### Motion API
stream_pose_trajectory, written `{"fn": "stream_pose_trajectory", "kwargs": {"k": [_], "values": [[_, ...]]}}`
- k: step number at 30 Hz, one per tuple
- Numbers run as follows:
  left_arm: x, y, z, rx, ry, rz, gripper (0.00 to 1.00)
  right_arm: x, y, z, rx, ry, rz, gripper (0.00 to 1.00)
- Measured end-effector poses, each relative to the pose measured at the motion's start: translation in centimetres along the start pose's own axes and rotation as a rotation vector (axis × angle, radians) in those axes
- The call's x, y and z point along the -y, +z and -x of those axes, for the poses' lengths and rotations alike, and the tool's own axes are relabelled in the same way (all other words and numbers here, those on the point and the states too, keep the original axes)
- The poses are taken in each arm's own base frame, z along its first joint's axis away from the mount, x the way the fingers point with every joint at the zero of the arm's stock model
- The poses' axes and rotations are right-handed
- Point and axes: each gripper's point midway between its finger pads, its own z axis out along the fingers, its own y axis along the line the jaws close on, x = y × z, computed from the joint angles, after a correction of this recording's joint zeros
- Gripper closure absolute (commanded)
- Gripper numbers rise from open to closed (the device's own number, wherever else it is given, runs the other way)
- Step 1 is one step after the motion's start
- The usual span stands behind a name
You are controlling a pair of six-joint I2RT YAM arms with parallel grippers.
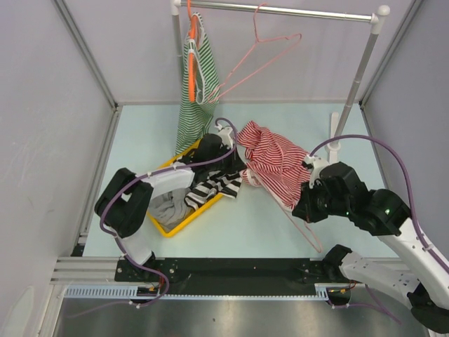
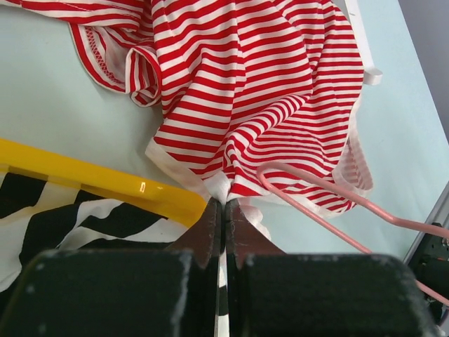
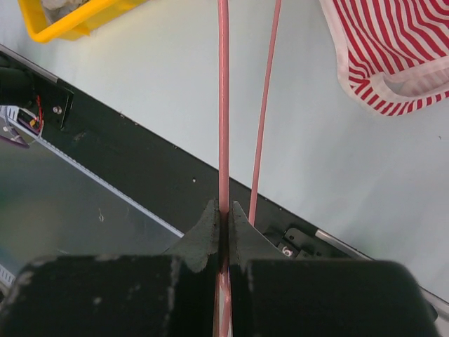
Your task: Place the tank top on the hanger
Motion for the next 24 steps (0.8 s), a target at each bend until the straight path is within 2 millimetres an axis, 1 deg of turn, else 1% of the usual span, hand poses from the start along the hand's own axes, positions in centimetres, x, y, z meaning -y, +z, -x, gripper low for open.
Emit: {"fn": "stream_pose_trajectory", "kwargs": {"k": [6,11,14,17,19,24], "values": [[-0.8,0.0,-0.1,-0.012,0.005,0.018,1.00,0.0,-1.4,0.5,0.017,0.001,-0.015,1.00],[-1.4,-0.1,0.4,-0.003,0.005,0.027,1.00,-0.1,-1.5,0.3,0.012,0.008,-0.012,1.00],[-1.4,-0.2,0.5,-0.002,0.008,0.024,1.00,-0.1,-0.9,0.0,0.003,0.011,-0.009,1.00],[-1.1,-0.2,0.5,-0.003,0.023,0.003,1.00,0.2,-0.2,-0.7,-0.022,0.014,-0.016,1.00],[-0.6,-0.2,0.7,0.004,0.036,-0.030,1.00,0.4,0.3,-1.0,-0.035,0.015,-0.022,1.00],[0.8,-0.3,0.7,0.006,0.067,-0.116,1.00,0.4,0.8,-1.2,-0.042,0.014,-0.021,1.00]]}}
